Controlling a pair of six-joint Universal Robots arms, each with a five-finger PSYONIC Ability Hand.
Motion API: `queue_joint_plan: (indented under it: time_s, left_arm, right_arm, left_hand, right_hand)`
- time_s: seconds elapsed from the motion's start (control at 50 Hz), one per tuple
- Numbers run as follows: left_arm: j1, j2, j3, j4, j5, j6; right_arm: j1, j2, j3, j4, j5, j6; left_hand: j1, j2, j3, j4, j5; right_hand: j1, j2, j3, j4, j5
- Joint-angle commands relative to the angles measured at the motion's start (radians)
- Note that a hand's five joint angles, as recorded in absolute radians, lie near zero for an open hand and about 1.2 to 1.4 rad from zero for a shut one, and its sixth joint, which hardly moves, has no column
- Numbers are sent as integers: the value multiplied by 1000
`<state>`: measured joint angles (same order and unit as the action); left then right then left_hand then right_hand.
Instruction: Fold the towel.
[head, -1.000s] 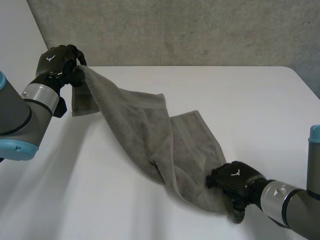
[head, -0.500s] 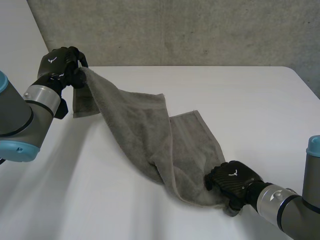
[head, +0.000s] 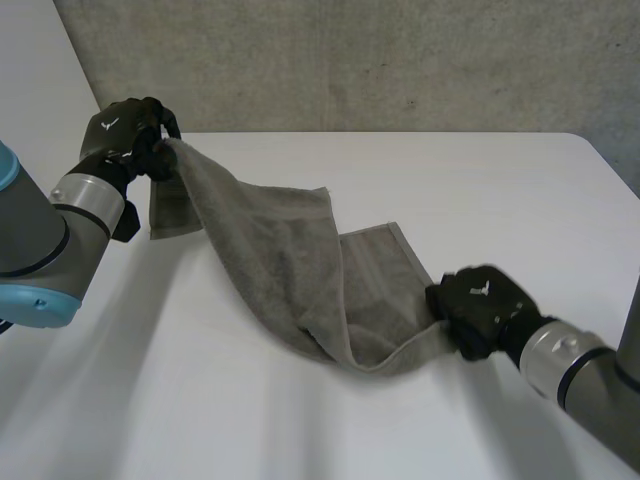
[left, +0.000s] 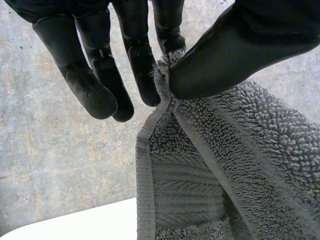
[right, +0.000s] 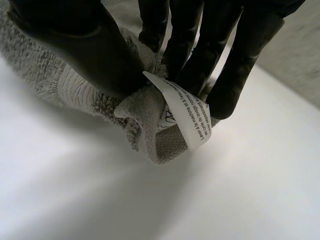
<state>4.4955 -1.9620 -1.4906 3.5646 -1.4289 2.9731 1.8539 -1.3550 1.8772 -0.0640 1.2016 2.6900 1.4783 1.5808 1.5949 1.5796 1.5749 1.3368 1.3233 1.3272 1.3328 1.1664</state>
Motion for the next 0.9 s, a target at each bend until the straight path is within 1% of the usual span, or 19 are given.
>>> queue_joint_plan:
  time_s: [0.02, 0.08, 0.12, 0.14, 0.18, 0.22, 0.3, 0.36, 0.4, 0.5, 0.6, 0.64, 0.68, 0.7, 0.74, 0.8, 0.84, 0.86, 0.9]
  left_arm:
    - [-15, 77, -46, -53, 8, 14]
    - [-16, 132, -83, -105, 22, 15]
    - [-13, 193, -132, -156, 62, 17]
    - [-13, 193, -132, -156, 62, 17]
    - [-1, 259, -184, -193, 112, 27]
    - [4, 291, -203, -204, 129, 39]
    - [46, 379, -244, -225, 145, 107]
    - [63, 402, -250, -234, 146, 130]
    - [82, 448, -247, -257, 146, 162]
    - [96, 505, -206, -273, 146, 175]
    - [116, 522, -149, -276, 146, 170]
    - [117, 514, -137, -276, 145, 170]
    - [111, 483, -128, -273, 145, 167]
    - [111, 483, -128, -273, 145, 167]
    - [97, 383, -117, -273, 143, 173]
    - [88, 322, -103, -273, 140, 173]
    - [47, 196, -48, -279, 133, 175]
    - [47, 195, -48, -279, 133, 175]
    - [10, 53, 56, -294, 130, 176]
  right_arm:
    - [-48, -58, -86, 10, 69, 24]
    - [-71, -73, -128, 32, 92, 25]
    - [-78, -81, -165, 68, 96, 22]
    - [-78, -81, -165, 69, 96, 22]
    - [-82, -96, -196, 110, 93, 24]
    - [-88, -110, -205, 128, 93, 22]
    - [-81, -138, -240, 171, 92, 17]
    - [-79, -145, -259, 187, 92, 19]
    - [-85, -185, -308, 213, 96, 19]
    - [-90, -227, -439, 278, 104, 17]
    - [-108, -190, -590, 389, 102, 13]
    - [-110, -147, -632, 423, 102, 7]
    - [-93, -49, -687, 495, 102, -30]
    - [-93, -49, -687, 495, 102, -30]
    - [-56, 51, -714, 562, 108, -91]
    - [-33, 108, -725, 587, 119, -121]
    - [-4, 219, -757, 607, 162, -165]
    - [-4, 220, -757, 607, 162, -165]
    - [17, 318, -834, 606, 206, -176]
  left_hand:
    - [-82, -185, -199, -183, -353]
    - [-82, -185, -199, -183, -353]
    - [-82, -185, -199, -183, -353]
    - [-82, -185, -199, -183, -353]
    - [-82, -185, -199, -183, -353]
    - [-82, -185, -199, -183, -353]
    - [-82, -185, -199, -183, -353]
    - [-82, -185, -199, -183, -353]
    - [-82, -185, -199, -183, -353]
    - [-82, -185, -199, -183, -353]
    - [-82, -185, -199, -183, -353]
    - [-82, -185, -199, -183, -353]
    - [-82, -185, -199, -183, -353]
    - [-82, -185, -199, -183, -353]
    - [-82, -185, -199, -183, -353]
    - [-82, -185, -199, -183, -353]
    - [-82, -185, -199, -183, -353]
    - [-82, -185, -199, -183, -353]
    - [-82, -185, -199, -183, -353]
  right_hand:
    - [59, 73, 69, 63, 55]
    - [59, 73, 69, 63, 55]
    - [59, 73, 69, 63, 55]
    - [59, 73, 69, 63, 55]
    - [59, 73, 69, 63, 55]
    - [59, 73, 69, 63, 55]
    - [59, 73, 69, 63, 55]
    - [59, 73, 69, 63, 55]
    - [59, 73, 69, 63, 55]
    - [59, 73, 69, 63, 55]
    - [59, 73, 69, 63, 55]
    - [59, 73, 69, 63, 55]
    - [59, 73, 69, 63, 55]
    - [59, 73, 69, 63, 55]
    - [59, 73, 69, 63, 55]
    - [59, 73, 69, 63, 55]
    - [59, 73, 69, 63, 55]
    - [59, 73, 69, 63, 55]
    - [59, 73, 69, 63, 55]
